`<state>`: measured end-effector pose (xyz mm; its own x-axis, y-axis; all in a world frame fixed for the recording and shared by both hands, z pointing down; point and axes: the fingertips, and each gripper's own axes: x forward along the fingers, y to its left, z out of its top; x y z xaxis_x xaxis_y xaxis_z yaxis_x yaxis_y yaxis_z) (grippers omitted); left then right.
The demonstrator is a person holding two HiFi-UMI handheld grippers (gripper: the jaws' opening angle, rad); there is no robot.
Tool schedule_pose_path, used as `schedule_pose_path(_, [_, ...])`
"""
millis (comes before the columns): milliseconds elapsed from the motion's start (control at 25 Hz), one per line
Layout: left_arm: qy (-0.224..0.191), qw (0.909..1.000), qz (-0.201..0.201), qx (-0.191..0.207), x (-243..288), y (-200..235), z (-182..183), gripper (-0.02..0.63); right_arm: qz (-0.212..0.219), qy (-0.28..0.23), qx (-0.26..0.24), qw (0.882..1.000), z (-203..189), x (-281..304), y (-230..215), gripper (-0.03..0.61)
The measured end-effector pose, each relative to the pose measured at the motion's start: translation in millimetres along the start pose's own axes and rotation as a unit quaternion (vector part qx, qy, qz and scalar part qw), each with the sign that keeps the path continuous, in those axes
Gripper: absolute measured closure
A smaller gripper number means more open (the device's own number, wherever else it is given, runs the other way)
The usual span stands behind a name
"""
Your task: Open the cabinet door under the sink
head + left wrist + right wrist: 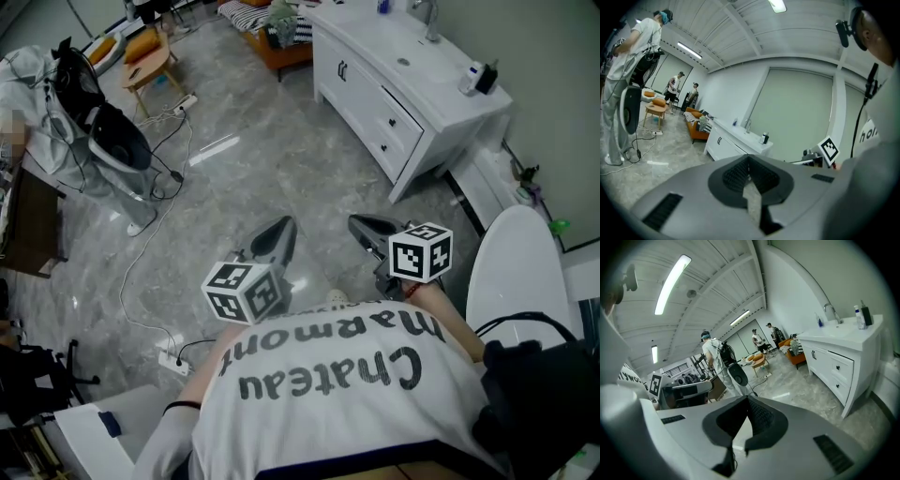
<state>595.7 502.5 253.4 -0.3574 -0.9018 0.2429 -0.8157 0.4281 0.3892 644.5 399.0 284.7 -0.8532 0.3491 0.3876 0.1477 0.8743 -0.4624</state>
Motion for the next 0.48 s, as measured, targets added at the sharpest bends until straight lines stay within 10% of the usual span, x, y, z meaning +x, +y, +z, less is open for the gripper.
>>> schedule_pose_path(480, [-0.005, 1.0000, -0.001, 0.001, 97.0, 2.6, 22.9, 0.606, 0.001, 0.008, -0.014, 1.000, 48.9, 14.3, -82.0, 0.571])
